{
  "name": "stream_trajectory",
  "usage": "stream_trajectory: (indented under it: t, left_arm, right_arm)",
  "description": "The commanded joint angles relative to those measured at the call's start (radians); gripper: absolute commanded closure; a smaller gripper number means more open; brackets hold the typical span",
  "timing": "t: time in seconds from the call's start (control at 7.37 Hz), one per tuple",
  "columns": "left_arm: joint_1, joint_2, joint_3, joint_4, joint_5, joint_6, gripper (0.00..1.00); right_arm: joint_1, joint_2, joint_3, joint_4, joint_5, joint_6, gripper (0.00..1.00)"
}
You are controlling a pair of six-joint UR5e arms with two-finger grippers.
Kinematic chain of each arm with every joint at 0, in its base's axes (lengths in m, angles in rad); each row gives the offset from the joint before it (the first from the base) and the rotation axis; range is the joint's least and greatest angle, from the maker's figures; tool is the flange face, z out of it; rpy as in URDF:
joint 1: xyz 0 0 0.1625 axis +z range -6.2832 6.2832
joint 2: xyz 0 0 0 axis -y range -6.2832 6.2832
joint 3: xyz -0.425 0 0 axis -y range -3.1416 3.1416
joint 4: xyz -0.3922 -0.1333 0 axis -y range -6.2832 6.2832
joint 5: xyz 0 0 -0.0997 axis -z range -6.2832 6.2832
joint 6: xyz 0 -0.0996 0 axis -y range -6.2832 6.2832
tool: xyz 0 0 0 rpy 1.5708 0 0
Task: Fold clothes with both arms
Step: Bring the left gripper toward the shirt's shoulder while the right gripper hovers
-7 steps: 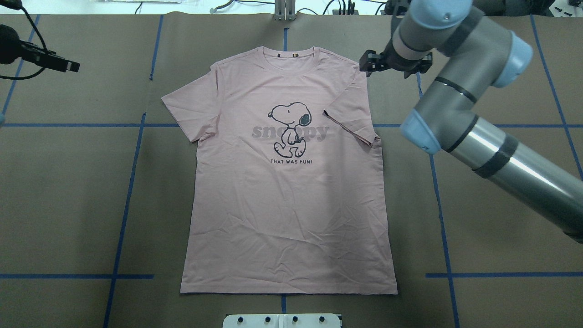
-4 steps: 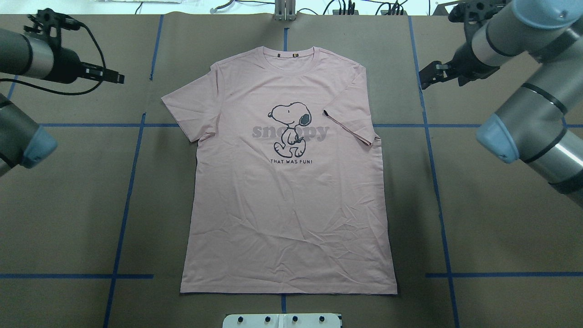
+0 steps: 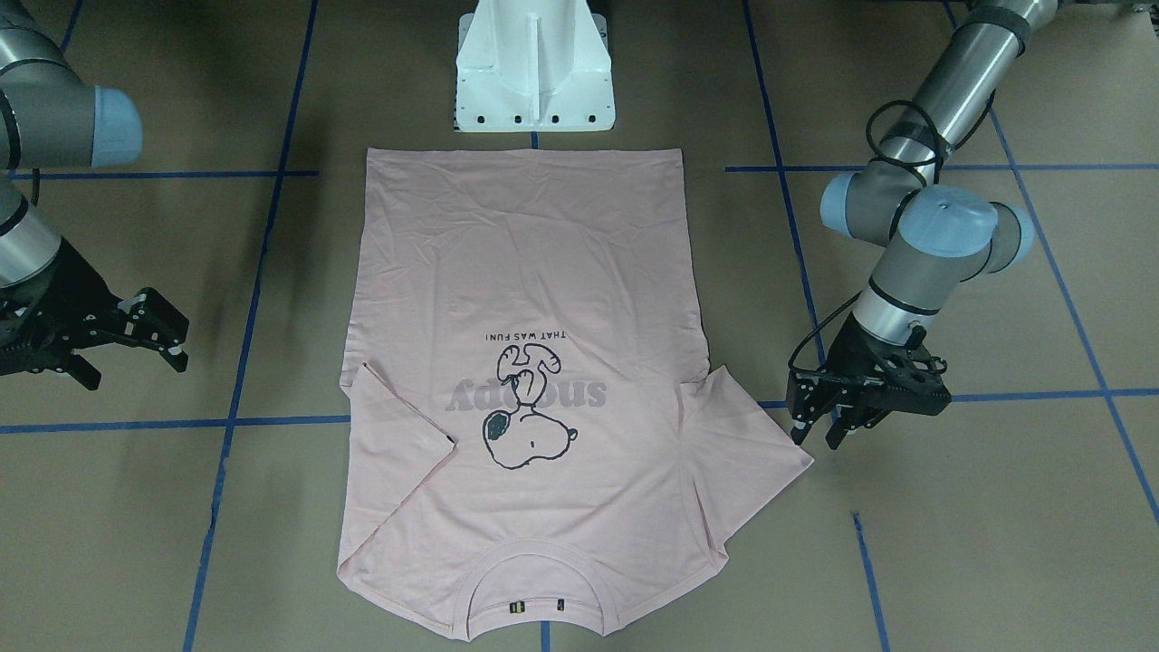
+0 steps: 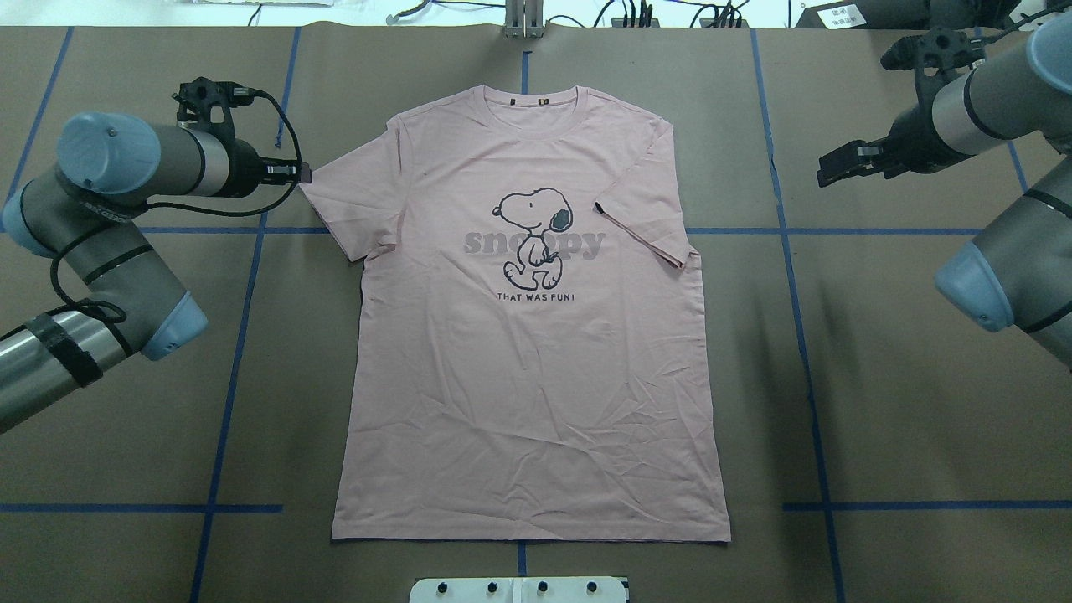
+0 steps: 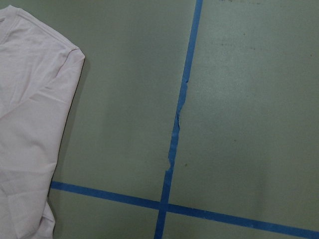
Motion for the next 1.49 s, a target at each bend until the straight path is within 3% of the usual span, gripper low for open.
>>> stream_trajectory:
  t: [0.0, 0.41, 0.54, 0.81, 1.09, 1.36]
  left_arm:
    - [0.017, -0.056, 0.089, -0.001, 0.056, -0.008, 0.47]
    - [0.023, -0.074, 0.121, -0.005, 0.069, 0.001, 0.47]
    - [0.025, -0.073, 0.12, -0.005, 0.069, 0.003, 0.53]
    - [0.025, -0.064, 0.115, -0.006, 0.069, 0.006, 1.0]
    - [0.025, -0.064, 0.091, 0.002, 0.07, 0.046, 1.0]
    - [0.027, -0.12, 0.024, 0.191, 0.07, 0.054, 1.0]
  right_arm:
    - [0.0, -0.005, 0.001, 0.002, -0.003, 0.002, 0.0]
    - [0.0, -0.015, 0.001, 0.002, -0.003, 0.002, 0.0]
    - [0.0, -0.016, 0.001, 0.002, -0.003, 0.002, 0.0]
    - [0.0, -0.015, 0.001, 0.002, -0.004, 0.002, 0.0]
    - [0.0, -0.015, -0.001, 0.002, -0.006, 0.002, 0.0]
    - [0.0, -0.015, 0.001, 0.002, -0.007, 0.002, 0.0]
